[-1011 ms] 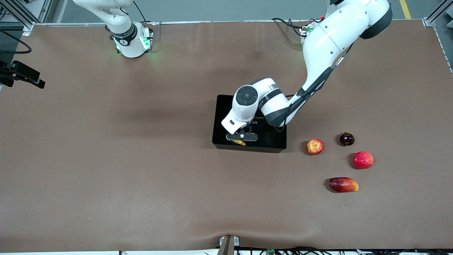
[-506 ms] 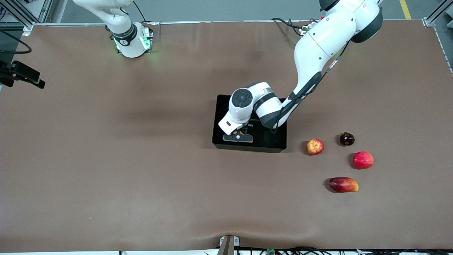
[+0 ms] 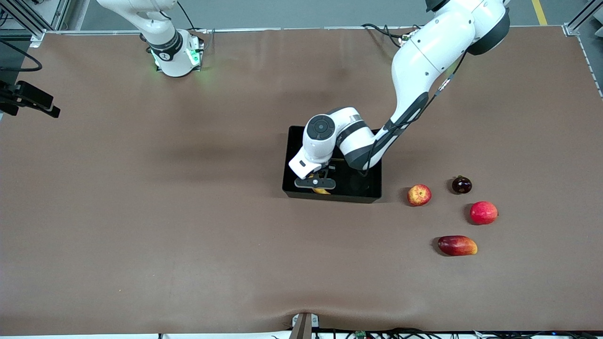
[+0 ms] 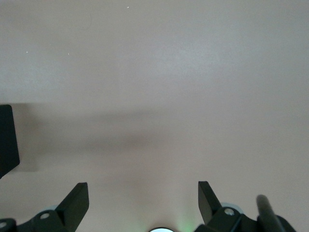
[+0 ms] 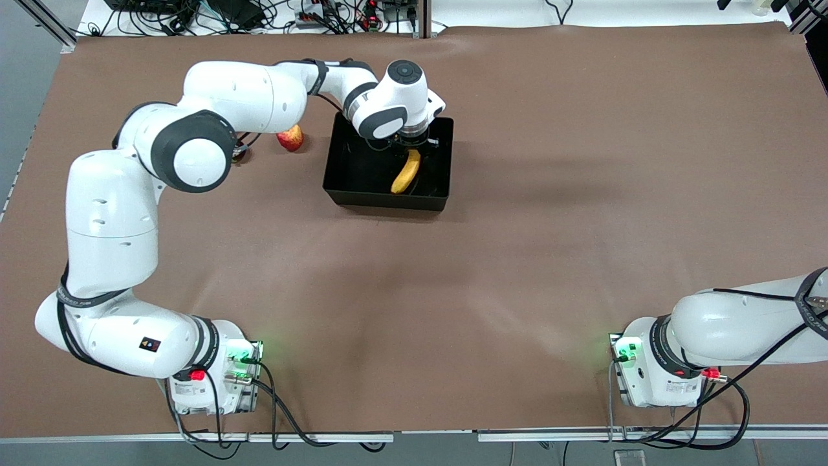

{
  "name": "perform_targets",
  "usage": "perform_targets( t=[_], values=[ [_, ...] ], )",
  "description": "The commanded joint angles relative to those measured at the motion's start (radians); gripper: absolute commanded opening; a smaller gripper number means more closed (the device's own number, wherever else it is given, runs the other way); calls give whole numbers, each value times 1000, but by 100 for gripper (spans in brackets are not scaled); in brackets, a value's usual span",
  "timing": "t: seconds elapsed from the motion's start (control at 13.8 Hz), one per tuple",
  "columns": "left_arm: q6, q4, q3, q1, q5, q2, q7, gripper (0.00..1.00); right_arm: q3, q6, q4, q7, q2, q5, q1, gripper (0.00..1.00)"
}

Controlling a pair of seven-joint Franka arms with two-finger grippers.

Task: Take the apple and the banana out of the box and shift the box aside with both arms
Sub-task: 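Lift the banana with the left gripper while the right gripper reaches the box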

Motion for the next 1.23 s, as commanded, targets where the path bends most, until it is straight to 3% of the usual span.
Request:
perform_targets(
  t=[0.0, 0.43, 0.87, 1.16],
  values=[
    [-86, -7, -22, -9, 2, -92, -26, 0, 13, 2, 3, -10, 2, 5, -21, 100],
    [-210, 19, -61, 23, -34, -241, -5, 0, 15, 1, 3, 0, 11, 5, -13, 100],
    [-286, 8, -111, 310, -143, -313, 354, 0, 19, -13, -1, -13, 78, -1, 22, 100],
    [-303, -15, -114, 449, -141, -292, 630, 0, 19, 8, -1, 12, 157, 7, 170, 100]
  ],
)
